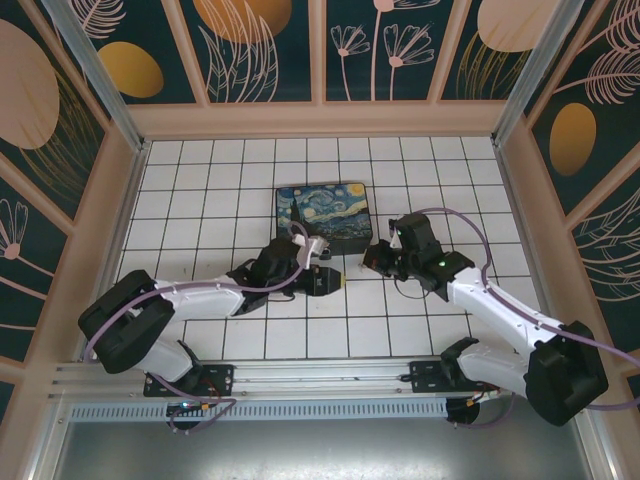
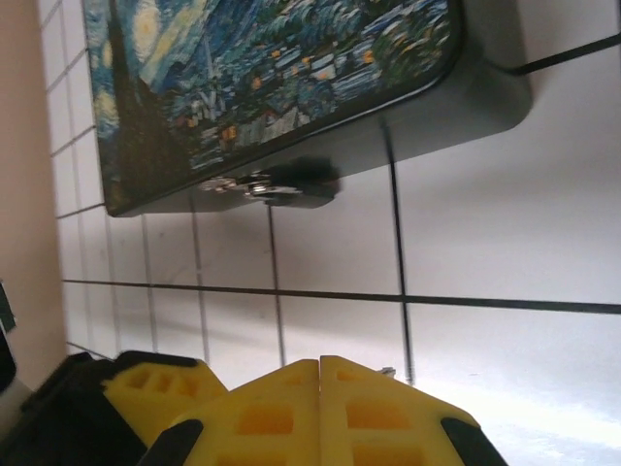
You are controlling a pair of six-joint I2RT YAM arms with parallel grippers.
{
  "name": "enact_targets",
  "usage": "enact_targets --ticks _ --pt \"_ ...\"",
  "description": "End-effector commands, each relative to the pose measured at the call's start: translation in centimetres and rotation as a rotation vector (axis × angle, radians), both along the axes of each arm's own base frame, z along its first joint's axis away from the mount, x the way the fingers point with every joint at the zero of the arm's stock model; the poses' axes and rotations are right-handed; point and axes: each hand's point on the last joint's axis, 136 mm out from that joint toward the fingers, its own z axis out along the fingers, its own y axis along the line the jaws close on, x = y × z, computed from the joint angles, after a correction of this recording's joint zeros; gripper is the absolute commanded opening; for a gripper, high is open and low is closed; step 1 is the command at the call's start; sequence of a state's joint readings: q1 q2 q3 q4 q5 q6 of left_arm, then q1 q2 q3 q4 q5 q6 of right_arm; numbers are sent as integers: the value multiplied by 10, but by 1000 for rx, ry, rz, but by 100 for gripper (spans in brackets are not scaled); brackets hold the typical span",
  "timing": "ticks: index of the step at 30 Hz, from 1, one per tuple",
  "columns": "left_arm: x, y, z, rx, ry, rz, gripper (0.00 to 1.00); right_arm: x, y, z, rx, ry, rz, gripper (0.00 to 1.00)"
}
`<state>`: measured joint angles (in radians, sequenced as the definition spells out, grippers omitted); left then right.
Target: Unlock the padlock with the key
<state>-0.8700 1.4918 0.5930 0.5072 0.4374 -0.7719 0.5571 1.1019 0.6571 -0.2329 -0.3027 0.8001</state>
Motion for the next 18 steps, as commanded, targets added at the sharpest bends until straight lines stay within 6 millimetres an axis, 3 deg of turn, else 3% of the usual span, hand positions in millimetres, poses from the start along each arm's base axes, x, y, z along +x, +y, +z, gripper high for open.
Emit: enact_targets --ticks 1,5,13,18 --pt "6 -17 11 23 -220 -63 39 1 14 19 161 49 -43 0" --pt "10 -21 1 63 -273 -58 39 1 16 26 214 71 -67 0" --pt "30 -10 1 119 -375 39 43 -1 21 29 238 109 -85 0" --pt "35 -15 1 112 -401 39 43 -3 26 31 246 123 -76 0"
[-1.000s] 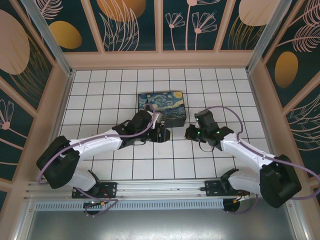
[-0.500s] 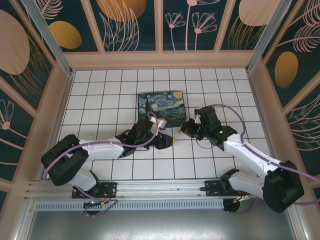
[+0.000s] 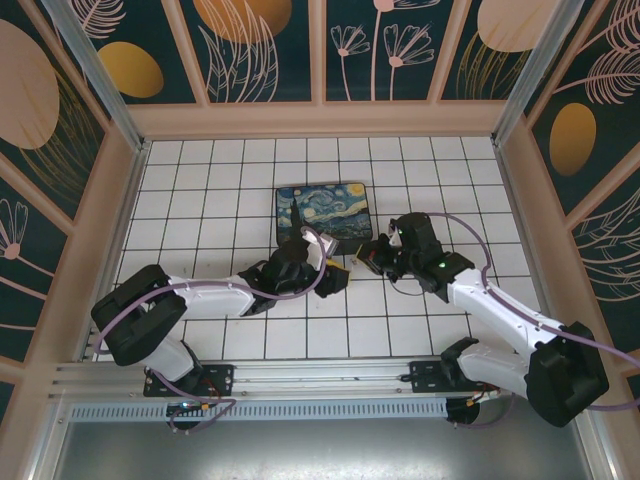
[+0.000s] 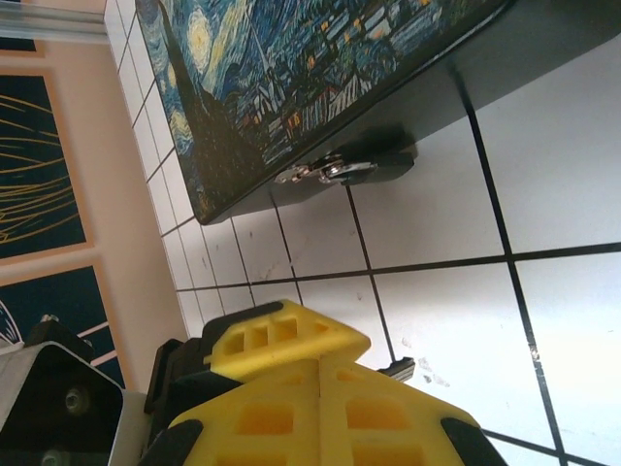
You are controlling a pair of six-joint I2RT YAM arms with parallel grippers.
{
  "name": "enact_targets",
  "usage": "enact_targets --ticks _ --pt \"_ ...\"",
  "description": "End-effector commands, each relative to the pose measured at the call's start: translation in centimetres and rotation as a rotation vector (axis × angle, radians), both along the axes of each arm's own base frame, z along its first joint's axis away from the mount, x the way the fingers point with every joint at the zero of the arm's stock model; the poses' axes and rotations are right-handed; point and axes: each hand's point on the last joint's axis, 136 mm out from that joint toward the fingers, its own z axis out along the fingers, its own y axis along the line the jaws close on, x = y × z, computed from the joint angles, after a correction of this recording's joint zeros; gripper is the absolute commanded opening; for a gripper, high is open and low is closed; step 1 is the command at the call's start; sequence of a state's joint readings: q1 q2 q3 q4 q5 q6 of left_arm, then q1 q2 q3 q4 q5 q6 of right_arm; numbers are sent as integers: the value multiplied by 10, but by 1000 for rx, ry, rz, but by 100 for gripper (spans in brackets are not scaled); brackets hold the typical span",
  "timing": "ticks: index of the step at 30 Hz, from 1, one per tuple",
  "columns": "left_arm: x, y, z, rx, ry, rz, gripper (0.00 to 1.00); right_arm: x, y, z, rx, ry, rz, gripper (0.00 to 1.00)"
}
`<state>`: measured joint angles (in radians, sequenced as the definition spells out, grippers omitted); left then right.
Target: Unlock the padlock with the key
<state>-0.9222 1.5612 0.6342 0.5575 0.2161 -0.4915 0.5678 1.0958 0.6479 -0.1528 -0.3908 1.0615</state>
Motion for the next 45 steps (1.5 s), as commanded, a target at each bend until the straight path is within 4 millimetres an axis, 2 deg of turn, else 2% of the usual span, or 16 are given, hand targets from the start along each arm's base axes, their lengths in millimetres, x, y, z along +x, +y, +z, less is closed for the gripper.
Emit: enact_targets --ticks 1,12,19,23,27,30,33,38,44,45 --pt "9 -6 8 -22 -72 -1 43 1 8 15 47 -18 4 0" --pt "2 -14 14 -35 -98 -68 40 1 10 15 69 -14 -5 0" --pt "-1 -16 14 -46 -104 -93 23 0 8 11 59 -3 -14 0" --pt "-5 -16 15 -53 -108 -110 21 0 6 4 46 6 -25 0" --pt "-7 -14 17 -67 -106 -114 10 1 3 -2 33 16 -33 0" --pt "-9 -11 17 -61 -108 -111 8 2 -1 -7 16 21 -47 0" --pt "-9 -7 15 -52 -111 -101 0 2 -2 -10 14 27 -43 0" --pt "-12 -6 18 -57 -114 -110 0 1 -6 -20 -11 46 -49 0" --pt "-11 -3 18 -59 -109 -106 0 1 -8 -22 -8 50 -52 0" --pt "-10 -4 15 -45 -104 -106 7 1 -8 -21 -1 47 -53 0"
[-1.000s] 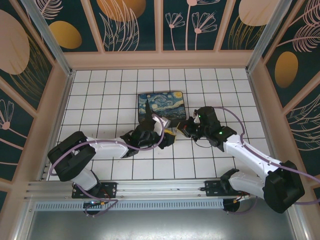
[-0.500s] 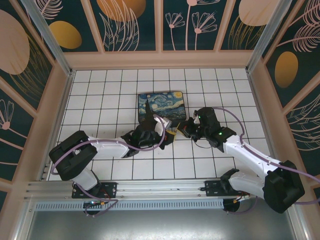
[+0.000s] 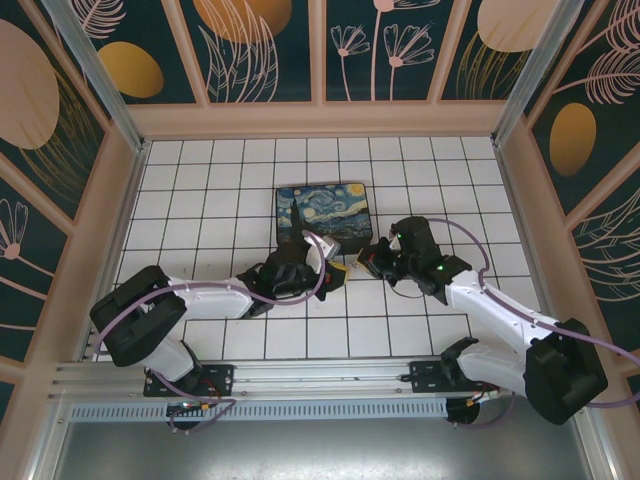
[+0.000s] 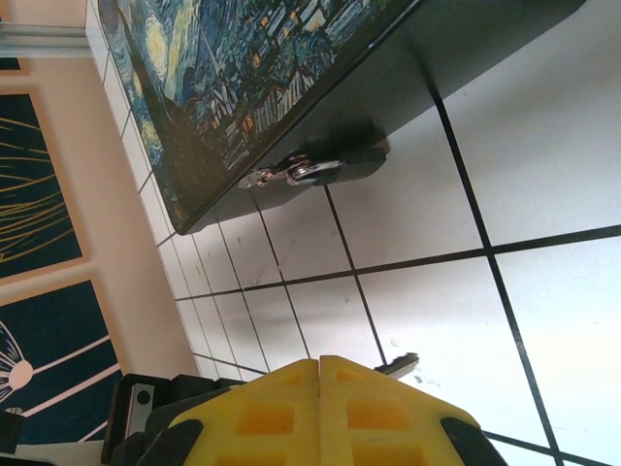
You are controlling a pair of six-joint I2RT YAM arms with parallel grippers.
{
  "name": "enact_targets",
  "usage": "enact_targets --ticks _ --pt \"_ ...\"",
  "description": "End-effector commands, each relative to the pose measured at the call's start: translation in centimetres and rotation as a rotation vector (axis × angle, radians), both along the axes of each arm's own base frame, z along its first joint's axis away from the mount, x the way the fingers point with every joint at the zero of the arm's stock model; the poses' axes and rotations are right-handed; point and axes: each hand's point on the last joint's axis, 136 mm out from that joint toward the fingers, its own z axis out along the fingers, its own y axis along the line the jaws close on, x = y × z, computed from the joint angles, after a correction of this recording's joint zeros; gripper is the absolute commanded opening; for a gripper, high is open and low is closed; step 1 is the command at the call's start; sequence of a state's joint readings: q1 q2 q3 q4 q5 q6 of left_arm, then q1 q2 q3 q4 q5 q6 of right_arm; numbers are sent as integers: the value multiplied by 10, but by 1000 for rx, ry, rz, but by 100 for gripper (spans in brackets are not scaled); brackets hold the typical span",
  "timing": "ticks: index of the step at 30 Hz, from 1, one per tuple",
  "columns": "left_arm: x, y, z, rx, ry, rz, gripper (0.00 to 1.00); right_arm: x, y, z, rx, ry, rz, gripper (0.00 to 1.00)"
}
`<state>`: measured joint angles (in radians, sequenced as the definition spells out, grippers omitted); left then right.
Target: Unlock the padlock with the key
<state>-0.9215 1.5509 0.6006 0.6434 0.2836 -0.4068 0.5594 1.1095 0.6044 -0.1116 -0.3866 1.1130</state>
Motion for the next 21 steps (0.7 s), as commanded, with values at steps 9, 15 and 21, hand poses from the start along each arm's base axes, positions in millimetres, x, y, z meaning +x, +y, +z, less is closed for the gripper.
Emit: enact_targets --ticks 9,15,21 --pt "3 -11 -4 17 -15 -45 39 3 2 11 45 -18 -9 0" --pt "13 -19 -5 32 -34 -33 35 1 7 14 61 -14 2 0" --pt "14 -20 -4 28 -33 -35 15 0 2 12 45 -14 -15 0"
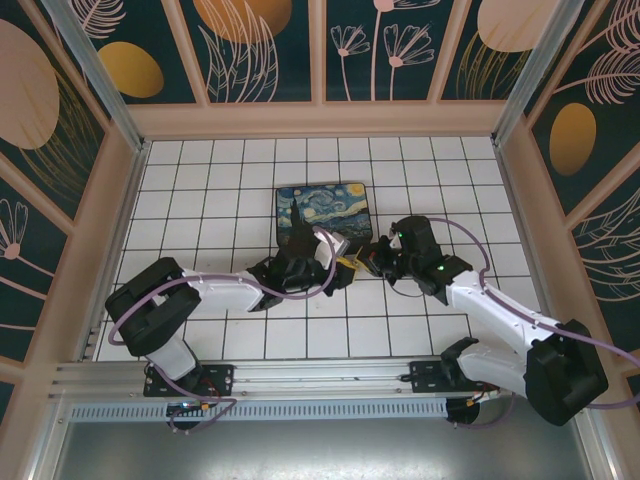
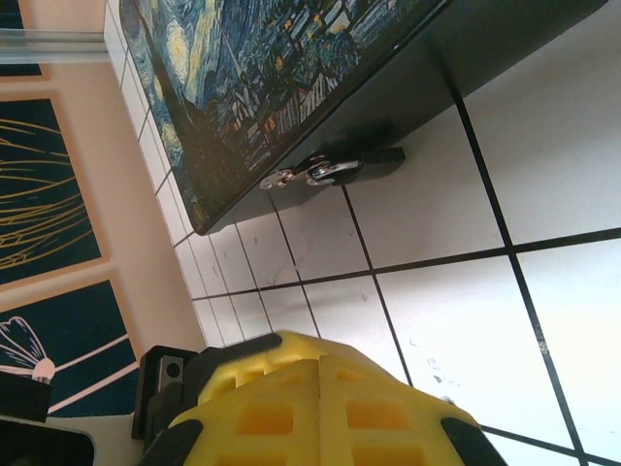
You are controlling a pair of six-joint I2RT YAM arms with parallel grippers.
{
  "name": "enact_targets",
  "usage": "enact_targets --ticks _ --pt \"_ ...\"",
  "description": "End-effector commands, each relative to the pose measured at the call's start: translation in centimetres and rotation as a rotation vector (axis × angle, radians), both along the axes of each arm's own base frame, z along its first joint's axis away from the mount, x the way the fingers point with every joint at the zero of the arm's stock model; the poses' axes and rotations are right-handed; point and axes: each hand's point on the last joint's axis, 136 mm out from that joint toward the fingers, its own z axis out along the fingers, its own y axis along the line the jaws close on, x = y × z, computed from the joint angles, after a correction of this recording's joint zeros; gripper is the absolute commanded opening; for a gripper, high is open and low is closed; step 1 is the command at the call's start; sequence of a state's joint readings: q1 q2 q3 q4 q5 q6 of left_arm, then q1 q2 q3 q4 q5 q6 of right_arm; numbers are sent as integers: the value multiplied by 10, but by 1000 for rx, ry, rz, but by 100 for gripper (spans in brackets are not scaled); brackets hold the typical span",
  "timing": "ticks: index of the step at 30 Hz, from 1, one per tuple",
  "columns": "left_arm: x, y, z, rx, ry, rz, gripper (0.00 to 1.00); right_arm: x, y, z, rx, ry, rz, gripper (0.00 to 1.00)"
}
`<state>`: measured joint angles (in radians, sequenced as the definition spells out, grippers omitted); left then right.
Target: Unlock the padlock with the key
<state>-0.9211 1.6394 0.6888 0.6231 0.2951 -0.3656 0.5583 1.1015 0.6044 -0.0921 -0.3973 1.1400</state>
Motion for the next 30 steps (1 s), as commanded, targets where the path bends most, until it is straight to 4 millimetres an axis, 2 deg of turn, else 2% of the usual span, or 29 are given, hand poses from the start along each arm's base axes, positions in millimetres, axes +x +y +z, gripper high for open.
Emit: enact_targets --ticks 1,5,12,17,21,24,26,30 --pt "2 -1 0 6 -13 -7 12 -1 -1 5 9 -13 -8 0" --pt "-1 5 -6 22 -6 -4 4 2 -2 5 8 -16 -13 0" --pt "-7 8 -2 -6 10 -9 0 5 -1 3 -14 -20 -5 2" --pt "-16 5 6 -72 92 -38 0 15 1 5 -82 -58 35 28" --pt "-5 16 13 -132 204 21 0 27 -25 10 -170 -84 5 38" --pt "2 29 26 -206 255 57 0 27 -32 19 -117 -124 8 33" --pt "3 33 39 -240 262 65 0 21 -23 22 -62 -152 55 26" --pt "10 38 64 -333 318 103 0 8 0 33 98 -251 122 22"
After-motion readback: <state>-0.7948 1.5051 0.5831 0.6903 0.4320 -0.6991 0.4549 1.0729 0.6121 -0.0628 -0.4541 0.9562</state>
